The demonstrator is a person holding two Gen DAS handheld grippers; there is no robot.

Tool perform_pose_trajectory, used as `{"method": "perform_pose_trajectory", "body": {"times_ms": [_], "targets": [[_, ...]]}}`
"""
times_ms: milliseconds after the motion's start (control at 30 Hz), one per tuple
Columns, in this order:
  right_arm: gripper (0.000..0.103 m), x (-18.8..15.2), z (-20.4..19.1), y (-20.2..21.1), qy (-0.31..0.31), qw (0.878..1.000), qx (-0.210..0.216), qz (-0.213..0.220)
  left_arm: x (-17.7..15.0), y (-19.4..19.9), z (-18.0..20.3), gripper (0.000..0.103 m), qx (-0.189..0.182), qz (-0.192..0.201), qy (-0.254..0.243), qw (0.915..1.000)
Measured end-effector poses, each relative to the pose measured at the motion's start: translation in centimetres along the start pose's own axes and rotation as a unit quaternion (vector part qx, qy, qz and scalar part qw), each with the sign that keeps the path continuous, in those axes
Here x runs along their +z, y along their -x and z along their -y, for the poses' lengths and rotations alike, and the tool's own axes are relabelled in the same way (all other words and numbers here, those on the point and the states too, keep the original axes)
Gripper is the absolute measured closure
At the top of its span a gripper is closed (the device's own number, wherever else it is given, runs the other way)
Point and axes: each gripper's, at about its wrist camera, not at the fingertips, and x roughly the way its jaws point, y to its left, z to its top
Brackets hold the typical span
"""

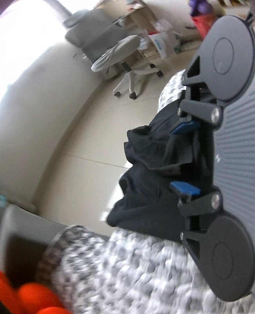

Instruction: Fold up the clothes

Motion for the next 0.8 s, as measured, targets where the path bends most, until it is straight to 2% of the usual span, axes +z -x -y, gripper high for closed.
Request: {"method": "perform_pose_trajectory", "body": {"times_ms": [33,100,167,200,233,267,300,400,467,633,733,767,800], "targets": [[0.053,0.5,0.7,-0.9,-0.018,1.0,0.004,0.002,0.1,-0.4,0.0,0.052,0.001,-0.003,0.004,1.0],[0.053,1.4,1.9,-2.7,-0.046,0.999,0.005,0.005,0.2,-1.4,0.3,0.064,0.01,-0.009,-0.005,0.9999],[0.057,1.7,2.1,-4.6,-0.05,0.999,0.0,-0.003,0.1,-2.0,0.5,0.093,0.015,-0.015,-0.02,0.9996],[0.066,1.8,2.0,-5.4,-0.048,0.999,0.0,-0.007,0.1,-2.2,0.7,0.099,0.016,-0.016,-0.03,0.9993],[0.086,1.9,1.9,-6.2,-0.047,0.999,-0.001,-0.012,0.1,-2.2,0.7,0.101,0.016,-0.013,-0.036,0.9991],[0.099,1.9,1.7,-6.4,-0.045,0.999,-0.005,-0.01,0.4,-2.0,0.6,0.101,0.013,-0.005,-0.037,0.9992],[0.102,1.9,1.5,-6.6,-0.043,0.999,-0.009,-0.009,0.6,-1.8,0.4,0.101,0.01,0.002,-0.037,0.9993],[0.102,1.5,0.0,-5.1,-0.014,0.999,-0.004,0.034,1.9,-1.3,-0.2,0.101,-0.013,0.024,-0.024,0.9993],[0.103,1.3,-1.3,-4.3,0.017,0.998,0.002,0.052,2.9,-1.4,-0.5,0.101,-0.013,0.029,-0.012,0.9994],[0.103,1.0,-3.4,-3.1,0.051,0.995,0.055,0.068,4.0,-2.1,-0.6,0.101,-0.009,0.031,-0.01,0.9994],[0.103,0.8,-4.5,-3.0,0.093,0.993,0.038,0.064,3.6,-2.3,-1.0,0.101,-0.005,0.026,-0.013,0.9996],[0.1,1.0,-3.4,-2.9,0.065,0.995,0.034,0.067,3.5,-2.2,-1.2,0.101,-0.005,0.025,-0.011,0.9996],[0.088,1.1,-2.4,-2.9,0.037,0.996,0.031,0.07,3.3,-2.2,-1.4,0.101,-0.005,0.024,-0.01,0.9996]]}}
